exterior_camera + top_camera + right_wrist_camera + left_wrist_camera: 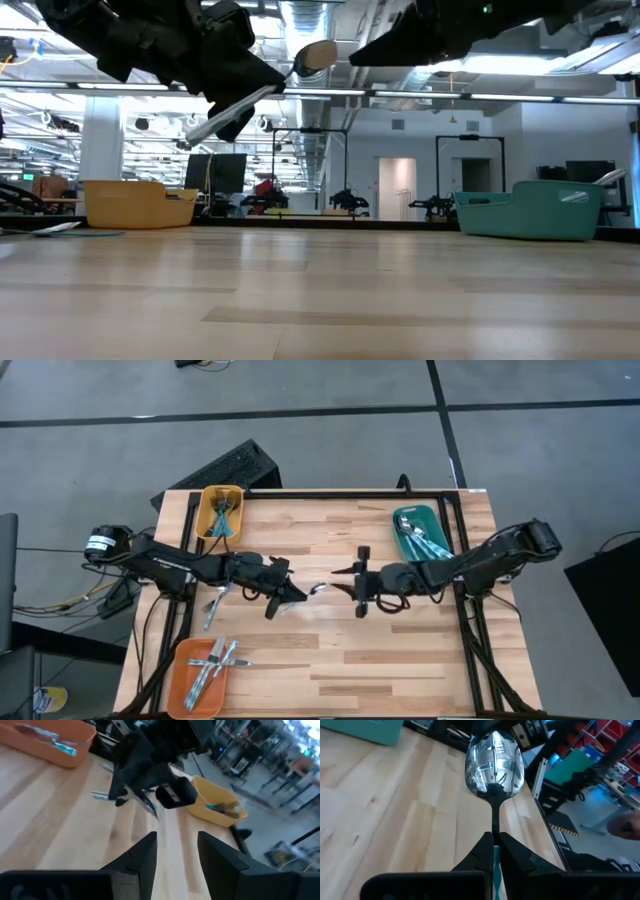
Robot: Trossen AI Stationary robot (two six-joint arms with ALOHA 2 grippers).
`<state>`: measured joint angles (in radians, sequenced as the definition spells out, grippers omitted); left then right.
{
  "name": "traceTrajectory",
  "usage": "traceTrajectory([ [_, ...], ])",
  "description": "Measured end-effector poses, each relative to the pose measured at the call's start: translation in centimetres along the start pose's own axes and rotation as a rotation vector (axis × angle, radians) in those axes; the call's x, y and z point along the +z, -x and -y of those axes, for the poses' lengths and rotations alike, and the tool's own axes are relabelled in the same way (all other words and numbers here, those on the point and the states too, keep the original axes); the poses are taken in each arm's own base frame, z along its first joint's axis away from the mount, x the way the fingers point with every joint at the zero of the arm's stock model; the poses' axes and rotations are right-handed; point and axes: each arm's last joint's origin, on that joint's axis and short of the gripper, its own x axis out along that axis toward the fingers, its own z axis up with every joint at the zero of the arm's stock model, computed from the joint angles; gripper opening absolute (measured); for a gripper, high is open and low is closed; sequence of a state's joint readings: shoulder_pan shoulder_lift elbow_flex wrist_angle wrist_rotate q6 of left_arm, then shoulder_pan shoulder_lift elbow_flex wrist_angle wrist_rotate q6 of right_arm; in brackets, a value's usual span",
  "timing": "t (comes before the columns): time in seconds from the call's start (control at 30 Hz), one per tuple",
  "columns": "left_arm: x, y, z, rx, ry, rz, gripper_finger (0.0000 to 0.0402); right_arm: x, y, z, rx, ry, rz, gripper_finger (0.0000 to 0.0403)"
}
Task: Sort silverware by color (type)
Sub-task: Put the white-blue spoon into the blue bin
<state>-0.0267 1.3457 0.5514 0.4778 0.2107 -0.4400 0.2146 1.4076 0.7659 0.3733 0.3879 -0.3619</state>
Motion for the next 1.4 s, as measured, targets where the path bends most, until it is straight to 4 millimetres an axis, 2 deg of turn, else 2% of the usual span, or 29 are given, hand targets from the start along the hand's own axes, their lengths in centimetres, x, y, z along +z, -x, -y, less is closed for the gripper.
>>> traceTrajectory([
  [0.17, 0.1, 0.0, -0.1, -0.015, 0.003, 0.003, 0.0001, -0.4, -0.6, -0.1, 0.076, 0.089, 0.025, 0.0163],
  [0.5, 0.4, 0.0, -0.1, -0.019, 0.024, 0.018, 0.0, -0.1, -0.9, 0.8, 0.139, 0.09, 0.116, 0.0163],
  [0.8, 1.5, -2.3, -0.2, -0.059, 0.005, -0.002, 0.0, -0.1, -0.9, 0.9, 0.135, 0.084, 0.123, 0.0158],
  [0.93, 1.7, -2.9, -0.3, -0.073, 0.002, -0.009, 0.0, 0.0, -0.8, 0.5, 0.155, 0.058, 0.118, 0.0121],
  [1.13, 1.9, -3.0, -0.6, -0.081, 0.022, -0.019, 0.0001, 0.1, -0.6, 0.0, 0.171, 0.08, 0.109, 0.0017],
  [1.27, 1.9, -2.9, -1.5, 0.027, 0.052, -0.002, 0.0025, -0.4, -0.3, 0.3, 0.063, 0.056, 0.005, 0.0014],
  [1.4, 1.4, -2.5, -2.8, 0.183, 0.076, -0.056, 0.0072, -0.8, 1.7, 1.5, 0.004, 0.083, -0.16, 0.001],
])
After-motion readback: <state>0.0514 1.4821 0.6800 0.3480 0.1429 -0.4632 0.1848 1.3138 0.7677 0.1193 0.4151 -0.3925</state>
